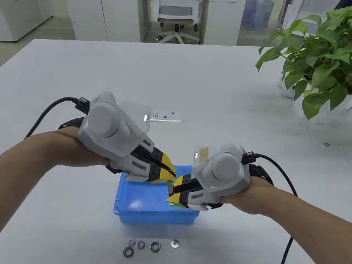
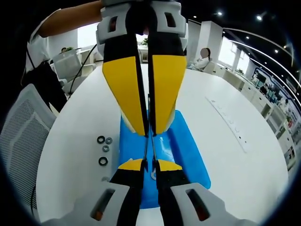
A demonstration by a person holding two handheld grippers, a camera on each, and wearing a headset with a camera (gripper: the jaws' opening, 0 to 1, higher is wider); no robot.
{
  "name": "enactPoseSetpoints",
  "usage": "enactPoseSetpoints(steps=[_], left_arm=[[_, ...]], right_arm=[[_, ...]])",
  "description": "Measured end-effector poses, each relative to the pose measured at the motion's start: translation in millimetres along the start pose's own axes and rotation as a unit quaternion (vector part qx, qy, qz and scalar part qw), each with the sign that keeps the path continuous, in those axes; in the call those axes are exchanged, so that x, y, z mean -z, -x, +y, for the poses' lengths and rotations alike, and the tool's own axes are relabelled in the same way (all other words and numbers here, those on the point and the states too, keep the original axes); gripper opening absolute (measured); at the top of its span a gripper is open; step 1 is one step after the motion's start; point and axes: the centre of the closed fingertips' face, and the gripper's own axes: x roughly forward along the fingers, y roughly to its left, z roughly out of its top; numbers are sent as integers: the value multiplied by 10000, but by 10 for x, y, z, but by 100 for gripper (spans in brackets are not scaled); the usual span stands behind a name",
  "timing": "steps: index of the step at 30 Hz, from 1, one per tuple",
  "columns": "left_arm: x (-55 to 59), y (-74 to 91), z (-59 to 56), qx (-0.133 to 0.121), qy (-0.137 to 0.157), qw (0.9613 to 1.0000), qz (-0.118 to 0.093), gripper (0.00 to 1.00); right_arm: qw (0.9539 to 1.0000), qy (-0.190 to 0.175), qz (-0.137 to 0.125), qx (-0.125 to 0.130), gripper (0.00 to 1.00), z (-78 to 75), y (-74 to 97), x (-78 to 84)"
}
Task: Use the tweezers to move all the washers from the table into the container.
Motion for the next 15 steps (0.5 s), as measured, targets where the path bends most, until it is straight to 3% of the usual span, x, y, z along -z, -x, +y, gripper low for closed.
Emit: enactPoseSetpoints(steps=[15], left_arm=[[-158, 195, -112, -152, 33, 9999, -8, 5]], right_arm=[[9997, 108, -136, 153, 11, 108, 179, -193]])
